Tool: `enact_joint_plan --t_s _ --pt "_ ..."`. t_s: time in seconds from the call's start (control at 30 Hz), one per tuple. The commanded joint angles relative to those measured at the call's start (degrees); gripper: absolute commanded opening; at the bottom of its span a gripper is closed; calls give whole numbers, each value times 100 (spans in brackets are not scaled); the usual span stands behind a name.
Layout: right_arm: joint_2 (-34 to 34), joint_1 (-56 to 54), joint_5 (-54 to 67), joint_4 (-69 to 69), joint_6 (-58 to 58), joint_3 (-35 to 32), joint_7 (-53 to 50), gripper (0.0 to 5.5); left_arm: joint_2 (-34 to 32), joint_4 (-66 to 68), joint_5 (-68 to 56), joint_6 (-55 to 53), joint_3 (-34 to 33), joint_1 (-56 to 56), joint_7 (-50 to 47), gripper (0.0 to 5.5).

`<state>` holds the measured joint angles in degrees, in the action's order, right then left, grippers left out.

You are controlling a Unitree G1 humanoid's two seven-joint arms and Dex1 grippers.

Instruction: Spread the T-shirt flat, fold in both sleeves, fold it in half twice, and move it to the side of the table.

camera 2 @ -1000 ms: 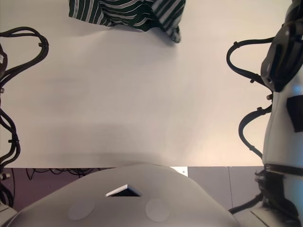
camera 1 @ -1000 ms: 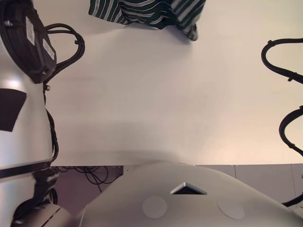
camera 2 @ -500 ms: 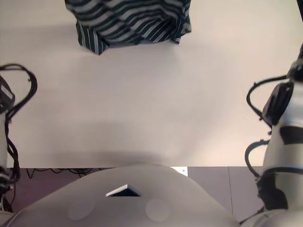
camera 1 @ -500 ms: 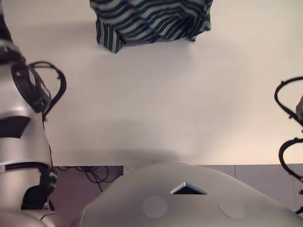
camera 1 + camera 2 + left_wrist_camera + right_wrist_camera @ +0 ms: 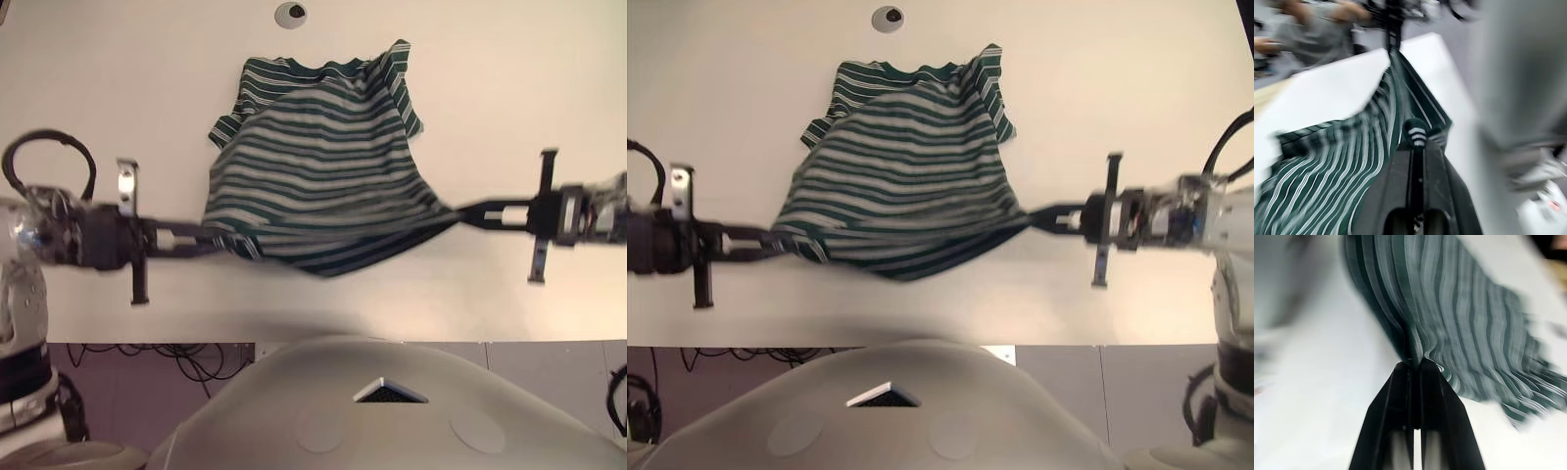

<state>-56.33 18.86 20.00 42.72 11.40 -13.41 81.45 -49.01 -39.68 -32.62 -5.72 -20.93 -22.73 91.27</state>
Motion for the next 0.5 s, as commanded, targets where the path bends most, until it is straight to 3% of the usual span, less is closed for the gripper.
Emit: enact_joint_plan --t_s 0.03,0.17,0.27,0.37,0.5 --pt "-254 620 -325 169 -107 261 38 4 -170 -500 534 186 400 -730 -101 0" --pt "-174 721 -1260 -265 -279 1421 -284 1 -339 -133 1604 403 1338 -1001 -378 16" --pt "-18 587 -1488 -542 -319 1916 -495 61 -386 162 1844 530 1684 -1001 -550 68" --pt "-34 646 -1357 -635 -362 1962 -621 99 -448 357 1865 651 1799 -1017 -651 103" --pt "-178 1048 -641 -522 -586 1574 -436 118 -547 274 575 478 1398 -1060 -369 109"
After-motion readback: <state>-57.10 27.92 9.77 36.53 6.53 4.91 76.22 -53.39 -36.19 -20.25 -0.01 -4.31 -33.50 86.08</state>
